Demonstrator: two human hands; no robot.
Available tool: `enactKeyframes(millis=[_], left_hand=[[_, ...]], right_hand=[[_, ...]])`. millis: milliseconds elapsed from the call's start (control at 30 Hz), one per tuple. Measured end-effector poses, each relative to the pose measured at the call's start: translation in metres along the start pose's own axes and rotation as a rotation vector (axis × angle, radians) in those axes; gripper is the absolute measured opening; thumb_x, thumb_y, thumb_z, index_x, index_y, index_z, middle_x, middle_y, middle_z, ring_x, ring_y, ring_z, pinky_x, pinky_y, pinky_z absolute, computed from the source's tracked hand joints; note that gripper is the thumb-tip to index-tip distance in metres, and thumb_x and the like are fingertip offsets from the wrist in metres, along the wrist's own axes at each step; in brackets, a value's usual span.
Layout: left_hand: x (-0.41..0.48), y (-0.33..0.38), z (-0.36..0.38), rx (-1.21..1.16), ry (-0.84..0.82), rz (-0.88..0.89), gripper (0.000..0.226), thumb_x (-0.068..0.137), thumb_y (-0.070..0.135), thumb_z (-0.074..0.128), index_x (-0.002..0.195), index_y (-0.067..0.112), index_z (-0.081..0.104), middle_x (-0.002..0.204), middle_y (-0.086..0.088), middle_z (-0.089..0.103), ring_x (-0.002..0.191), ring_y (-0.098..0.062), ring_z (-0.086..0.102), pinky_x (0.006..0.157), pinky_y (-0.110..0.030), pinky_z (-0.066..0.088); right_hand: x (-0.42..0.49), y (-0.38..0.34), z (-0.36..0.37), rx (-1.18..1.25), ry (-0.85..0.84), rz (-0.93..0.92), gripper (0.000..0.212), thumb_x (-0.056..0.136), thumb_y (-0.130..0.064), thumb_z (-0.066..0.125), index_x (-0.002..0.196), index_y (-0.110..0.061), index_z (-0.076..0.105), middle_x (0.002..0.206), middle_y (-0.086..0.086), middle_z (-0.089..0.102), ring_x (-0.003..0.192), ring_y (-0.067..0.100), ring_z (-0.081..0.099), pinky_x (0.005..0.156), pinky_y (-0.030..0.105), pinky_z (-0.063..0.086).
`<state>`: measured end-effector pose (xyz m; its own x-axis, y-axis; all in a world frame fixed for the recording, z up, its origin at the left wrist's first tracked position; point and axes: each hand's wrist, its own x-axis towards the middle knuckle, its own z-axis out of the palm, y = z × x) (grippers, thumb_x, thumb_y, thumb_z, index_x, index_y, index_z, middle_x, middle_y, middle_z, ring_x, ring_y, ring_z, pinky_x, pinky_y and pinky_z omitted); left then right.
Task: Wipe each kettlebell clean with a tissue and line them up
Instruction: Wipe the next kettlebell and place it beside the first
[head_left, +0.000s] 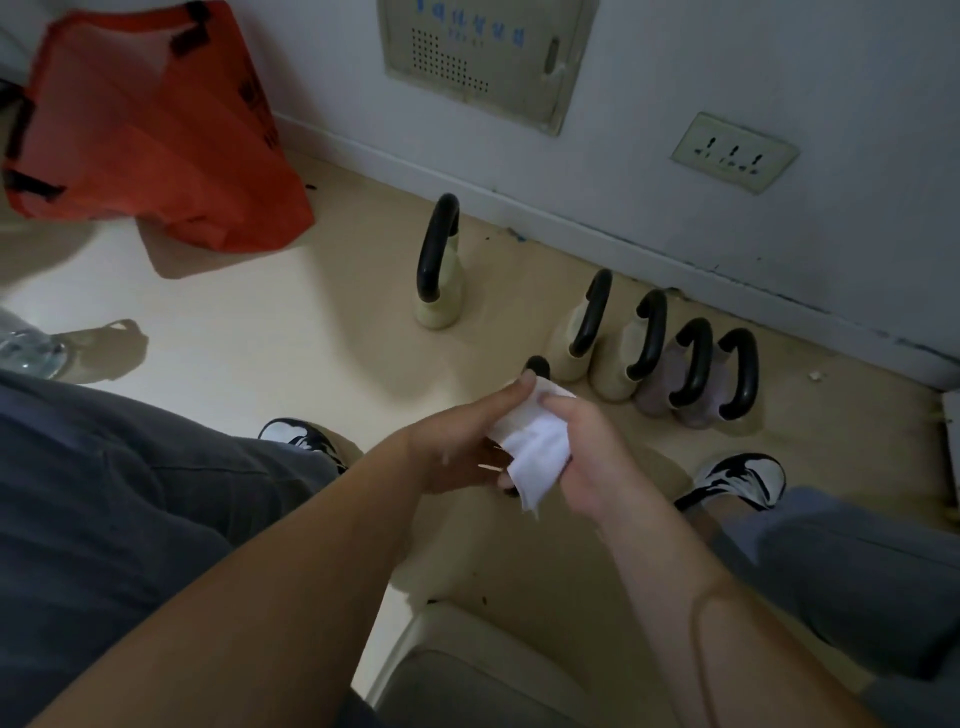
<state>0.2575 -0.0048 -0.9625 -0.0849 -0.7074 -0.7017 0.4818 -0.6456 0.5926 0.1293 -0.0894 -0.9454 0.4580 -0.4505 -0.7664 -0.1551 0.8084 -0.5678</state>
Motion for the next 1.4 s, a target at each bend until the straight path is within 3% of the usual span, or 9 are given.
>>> enactKeyframes(millis=[100,233,333,433,533,667,800,1067,1400], left_hand=[[0.006,-0.002,0.001,-0.205,-0.023,0.043,0.075,0.087,0.062,0.065,0.137,0.006,0.056,0.141,-0.026,0.054,0.131,-0.036,0.052,0.119,-0.054,0.028],[0.010,0.002,-0.008,-0.378,0.101,0.115,0.054,0.106,0.041,0.041,0.138,-0.002,0.049,0.133,-0.023,0.062,0.124,-0.037,0.059,0.101,-0.048,0.048],[0.017,0.008,-0.027,-0.330,0.544,0.165,0.051,0.104,0.042,0.047,0.132,-0.001,0.051,0.125,-0.022,0.063,0.108,-0.037,0.066,0.089,-0.051,0.057],[0.026,0.003,-0.036,0.211,1.066,0.208,0.050,0.105,0.047,0.035,0.118,0.006,0.061,0.111,-0.012,0.065,0.096,-0.029,0.061,0.088,-0.038,0.051],[0.033,-0.020,-0.014,0.780,0.882,0.156,0.059,0.105,0.053,0.023,0.125,0.014,0.062,0.116,-0.010,0.065,0.104,-0.029,0.060,0.091,-0.034,0.044],[0.045,-0.063,0.044,0.203,0.595,0.004,0.063,0.106,0.054,0.021,0.137,0.009,0.053,0.134,-0.016,0.060,0.123,-0.028,0.056,0.103,-0.030,0.041],[0.064,-0.069,0.091,-0.235,0.802,0.183,0.042,0.106,0.041,0.028,0.140,0.022,0.043,0.125,-0.013,0.065,0.113,-0.025,0.063,0.104,-0.043,0.049],[0.059,-0.057,0.061,-0.231,0.646,0.141,0.040,0.109,0.039,0.026,0.115,0.016,0.058,0.096,-0.010,0.069,0.081,-0.010,0.068,0.066,-0.020,0.049],[0.056,-0.096,0.051,0.042,0.713,0.012,0.051,0.106,0.049,0.023,0.130,0.019,0.055,0.121,-0.008,0.061,0.109,-0.022,0.055,0.096,-0.031,0.042]], right_hand=[[0.003,-0.006,0.011,-0.111,-0.083,-0.057,0.025,0.103,-0.019,0.058,0.120,-0.007,0.072,0.116,0.015,0.076,0.107,0.027,0.074,0.090,0.039,0.058],[0.014,-0.005,0.000,-0.293,0.197,-0.184,0.010,0.095,-0.016,0.071,0.103,-0.014,0.077,0.094,0.008,0.080,0.090,0.026,0.077,0.078,0.038,0.062],[0.027,0.001,-0.022,-0.428,0.418,-0.242,0.009,0.099,-0.016,0.062,0.104,-0.017,0.070,0.086,0.006,0.073,0.074,0.021,0.067,0.061,0.033,0.054],[0.038,0.016,-0.034,-0.370,0.383,-0.104,0.035,0.104,-0.029,0.054,0.138,-0.021,0.059,0.112,0.005,0.068,0.095,0.022,0.065,0.081,0.038,0.060],[0.050,0.030,-0.032,-0.296,0.250,0.089,0.057,0.103,-0.054,0.047,0.152,-0.025,0.047,0.147,0.003,0.055,0.133,0.029,0.054,0.111,0.051,0.047],[0.054,0.044,-0.032,-0.233,0.131,0.117,0.051,0.098,-0.065,0.050,0.128,-0.027,0.068,0.127,0.004,0.072,0.120,0.025,0.066,0.110,0.046,0.049],[0.053,0.044,-0.046,-0.145,0.054,0.202,0.051,0.103,-0.057,0.047,0.126,-0.018,0.070,0.118,0.008,0.076,0.114,0.022,0.069,0.091,0.032,0.054],[0.058,0.043,-0.053,-0.230,0.016,0.133,0.043,0.098,-0.061,0.054,0.108,-0.028,0.080,0.115,0.007,0.077,0.110,0.020,0.071,0.099,0.036,0.056],[0.069,0.046,-0.057,-0.291,-0.001,0.125,0.044,0.098,-0.063,0.053,0.114,-0.026,0.072,0.110,0.004,0.078,0.106,0.019,0.074,0.096,0.034,0.057]])
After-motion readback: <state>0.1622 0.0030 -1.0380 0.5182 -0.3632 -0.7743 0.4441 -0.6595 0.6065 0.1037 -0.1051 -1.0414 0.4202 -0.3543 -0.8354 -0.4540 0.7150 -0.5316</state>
